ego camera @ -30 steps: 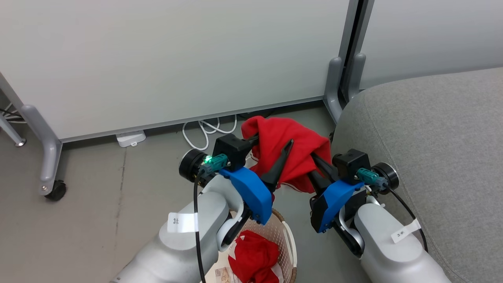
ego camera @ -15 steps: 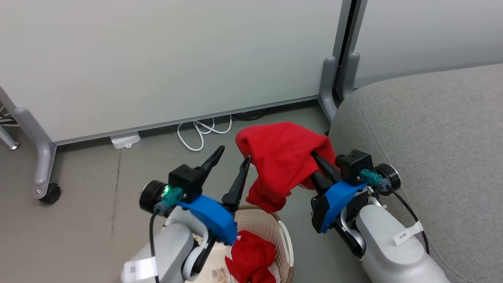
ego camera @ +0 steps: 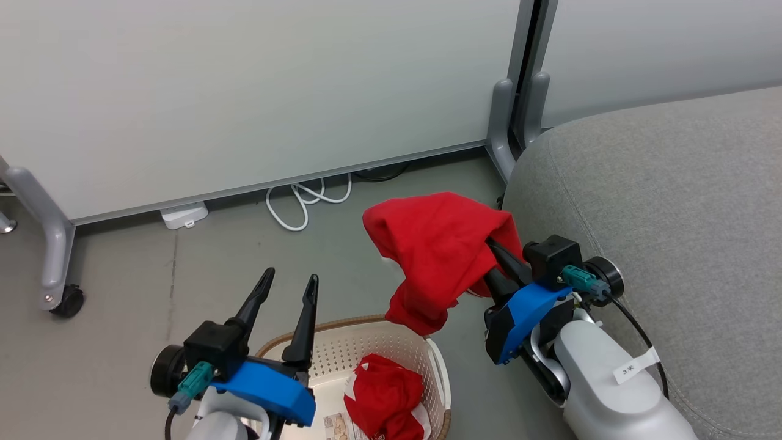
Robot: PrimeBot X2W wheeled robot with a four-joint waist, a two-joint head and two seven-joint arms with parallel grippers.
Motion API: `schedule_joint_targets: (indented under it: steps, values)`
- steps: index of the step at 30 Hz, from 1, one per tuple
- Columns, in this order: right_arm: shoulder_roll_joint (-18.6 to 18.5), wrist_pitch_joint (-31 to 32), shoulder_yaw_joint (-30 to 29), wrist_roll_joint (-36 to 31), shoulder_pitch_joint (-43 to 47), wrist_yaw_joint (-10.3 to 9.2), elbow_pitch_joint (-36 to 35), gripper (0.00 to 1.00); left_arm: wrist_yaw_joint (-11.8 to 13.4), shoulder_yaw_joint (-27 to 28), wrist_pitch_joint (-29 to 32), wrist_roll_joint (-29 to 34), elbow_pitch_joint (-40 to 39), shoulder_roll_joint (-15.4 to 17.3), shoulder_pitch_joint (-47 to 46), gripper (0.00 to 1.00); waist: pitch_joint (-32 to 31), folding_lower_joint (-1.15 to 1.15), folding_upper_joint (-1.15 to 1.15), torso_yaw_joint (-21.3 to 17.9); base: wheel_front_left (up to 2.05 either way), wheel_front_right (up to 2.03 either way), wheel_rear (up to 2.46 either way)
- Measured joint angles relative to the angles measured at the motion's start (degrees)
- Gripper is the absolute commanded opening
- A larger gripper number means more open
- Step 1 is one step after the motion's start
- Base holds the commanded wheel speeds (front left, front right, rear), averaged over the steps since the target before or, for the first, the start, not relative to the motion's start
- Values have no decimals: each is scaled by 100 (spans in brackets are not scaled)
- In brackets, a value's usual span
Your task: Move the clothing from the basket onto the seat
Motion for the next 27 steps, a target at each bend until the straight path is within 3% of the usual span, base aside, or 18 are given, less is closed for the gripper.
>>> schedule_joint_targets:
  steps: [12, 27]
  values:
    - [0, 0, -69, -43, 74, 0, -37, 0, -365, 938, 1, 695, -171, -359, 639, 100, 34, 0, 0, 32, 0, 0, 0]
    - [0, 0, 22, 46, 110, 0, -82, 0, -679, 1326, 0, 1148, -44, -611, 720, 100, 82, 0, 0, -282, 0, 0, 0]
